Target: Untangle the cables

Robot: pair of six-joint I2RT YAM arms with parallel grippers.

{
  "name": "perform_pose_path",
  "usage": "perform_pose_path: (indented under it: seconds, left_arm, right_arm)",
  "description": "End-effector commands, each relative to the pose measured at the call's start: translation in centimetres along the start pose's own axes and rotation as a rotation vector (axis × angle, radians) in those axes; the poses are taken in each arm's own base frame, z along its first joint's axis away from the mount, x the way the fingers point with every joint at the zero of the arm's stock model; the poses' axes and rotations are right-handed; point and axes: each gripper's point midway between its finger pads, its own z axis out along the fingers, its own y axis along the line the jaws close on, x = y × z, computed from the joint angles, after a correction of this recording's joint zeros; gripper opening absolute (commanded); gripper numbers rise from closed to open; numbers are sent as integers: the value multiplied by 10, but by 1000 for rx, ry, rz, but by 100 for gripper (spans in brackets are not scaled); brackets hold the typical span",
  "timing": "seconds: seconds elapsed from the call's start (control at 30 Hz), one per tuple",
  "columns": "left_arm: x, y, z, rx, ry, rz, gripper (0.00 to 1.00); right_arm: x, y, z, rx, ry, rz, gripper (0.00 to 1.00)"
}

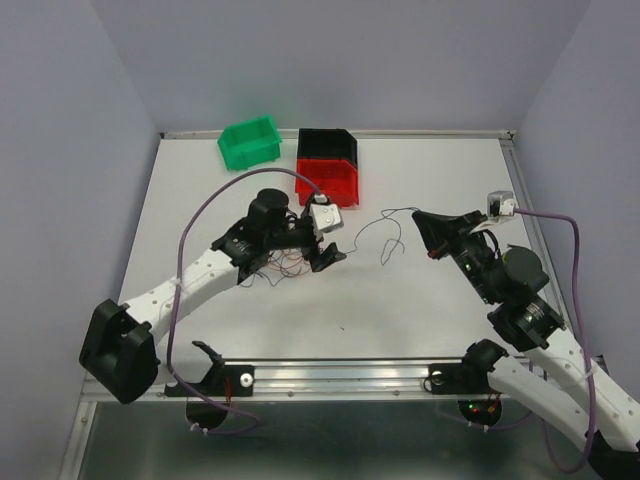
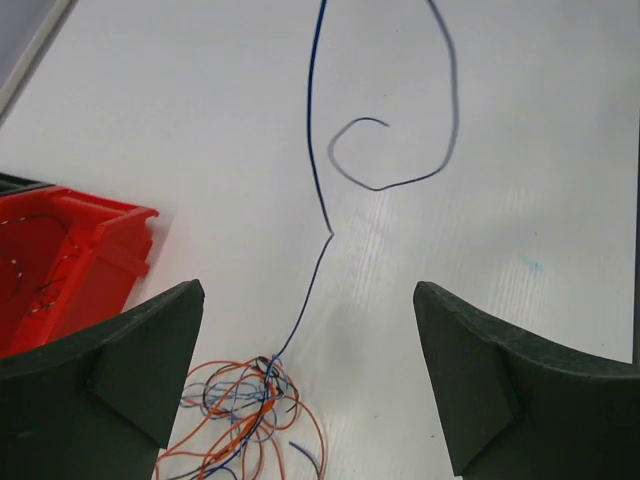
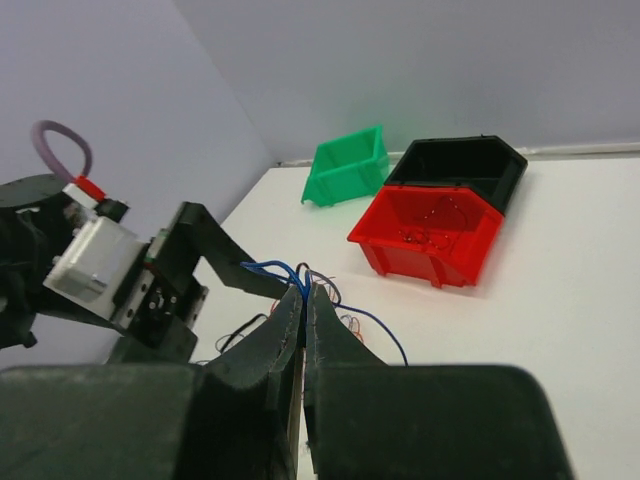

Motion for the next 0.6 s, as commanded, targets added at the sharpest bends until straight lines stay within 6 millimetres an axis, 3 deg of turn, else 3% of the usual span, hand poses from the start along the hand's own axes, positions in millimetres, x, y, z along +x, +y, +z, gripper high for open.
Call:
perform_pose_path:
  seconds: [0.0,0.07,0.1,0.13,0.17,0.23,0.27,0.3,0.33,0.37,0.4,0.43,0.47,0.5,0.57]
  left_arm:
    - [-33,-1,25,40,-64,69,96]
    - [-33,7,39,-10,-66,56,96]
    - [-21,15,49,-34,-38,42,95]
    - [-25,23,54,-65,-50,43,95]
    - [-13,27,65,-70,-20,14,94]
    - [-15,29,77,-47,-13,-4,90]
    - [-1,29,89,-34,22,-31,87]
    - [-4,32,96,-39,26,-37,75]
    - [1,36,100,-51,44,-53,70]
    - [15,40,108,-63,83,-70,55]
    - [20,42,110,-76,98,-73,49]
    - [25,46,111,-95,107,-75,47]
    - [30,45,111,-95,110,-76,47]
    - [32,45,109,-105,108,-71,47]
    - [39,46,105,-135,108,-62,47]
  right_arm:
    - [-63,39,-1,-132,-153,32,1]
    - [-66,42,-1,-142,-157,30,0]
    - [-68,43,-1,-148,-161,27,0]
    - [-71,45,-3,-155,-168,27,1]
    - [-73,45,-4,-155,-175,28,1]
    - [-78,45,-6,-152,-189,30,0]
    - [-80,45,-6,-149,-195,31,1]
    - [-82,45,-7,-145,-204,31,0]
    - [-84,43,-7,-135,-211,31,0]
    - [-90,45,-9,-139,-226,35,0]
    - [-97,46,-11,-136,-242,36,1]
    - [-112,48,-14,-130,-278,43,1]
    - [-112,46,-14,-117,-282,45,1]
    - [-134,53,-19,-128,-326,49,0]
    - [-156,56,-20,-113,-372,57,1]
